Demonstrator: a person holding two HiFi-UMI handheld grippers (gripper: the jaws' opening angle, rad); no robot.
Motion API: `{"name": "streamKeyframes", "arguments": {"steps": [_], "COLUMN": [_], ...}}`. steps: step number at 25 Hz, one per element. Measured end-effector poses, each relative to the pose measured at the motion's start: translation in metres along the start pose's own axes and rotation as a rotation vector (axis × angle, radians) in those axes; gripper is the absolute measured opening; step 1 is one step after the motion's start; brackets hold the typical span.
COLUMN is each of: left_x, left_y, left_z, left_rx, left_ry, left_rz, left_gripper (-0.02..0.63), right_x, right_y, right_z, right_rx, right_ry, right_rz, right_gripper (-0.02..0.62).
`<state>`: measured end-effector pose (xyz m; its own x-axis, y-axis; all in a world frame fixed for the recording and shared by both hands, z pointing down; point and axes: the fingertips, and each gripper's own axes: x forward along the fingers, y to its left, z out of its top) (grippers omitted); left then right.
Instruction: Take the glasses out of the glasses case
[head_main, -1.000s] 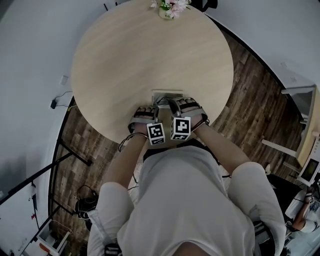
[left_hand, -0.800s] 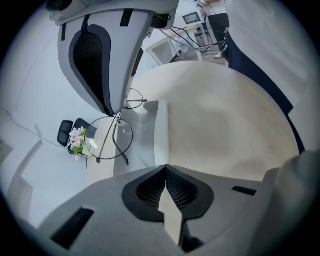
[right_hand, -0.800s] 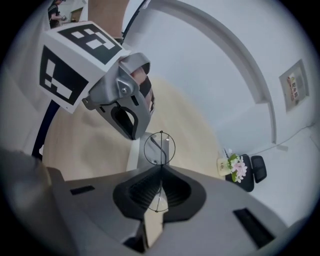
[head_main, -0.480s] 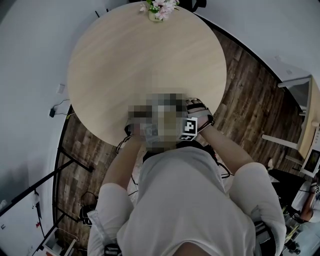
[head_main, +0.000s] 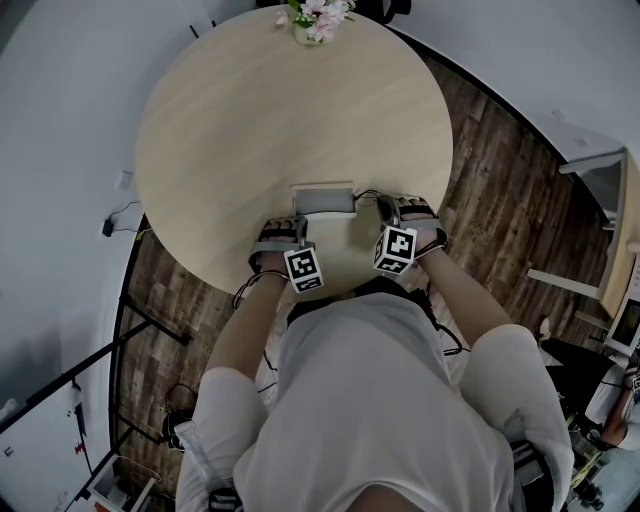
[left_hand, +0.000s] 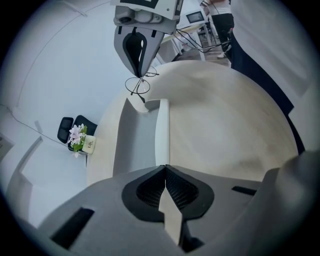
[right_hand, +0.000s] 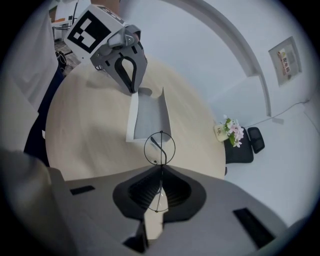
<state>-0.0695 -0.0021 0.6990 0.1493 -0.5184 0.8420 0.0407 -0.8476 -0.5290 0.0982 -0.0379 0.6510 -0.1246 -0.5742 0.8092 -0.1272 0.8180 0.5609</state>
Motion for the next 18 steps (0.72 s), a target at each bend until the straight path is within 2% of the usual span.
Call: {"name": "streamKeyframes", "arguments": {"steps": [7,18], "left_x": [0.0,0.0], "left_y": [0.001,0.002], "left_z": [0.0,0.001], "left_rx": [-0.017,-0.029], "left_ry": [0.013,0.039], "left_rz": [-0.003,-0.008], "left_gripper": [0.008,0.008], "right_x": [0.015,0.029], "right_y": [0.009,0.014], "right_z": [-0.022,-0.025], "right_rx": [-0.012,-0.024], "right_ry": [0.027,-0.003], "right_rz": [0.045,0.081], "right_gripper": [0.018,0.018]}}
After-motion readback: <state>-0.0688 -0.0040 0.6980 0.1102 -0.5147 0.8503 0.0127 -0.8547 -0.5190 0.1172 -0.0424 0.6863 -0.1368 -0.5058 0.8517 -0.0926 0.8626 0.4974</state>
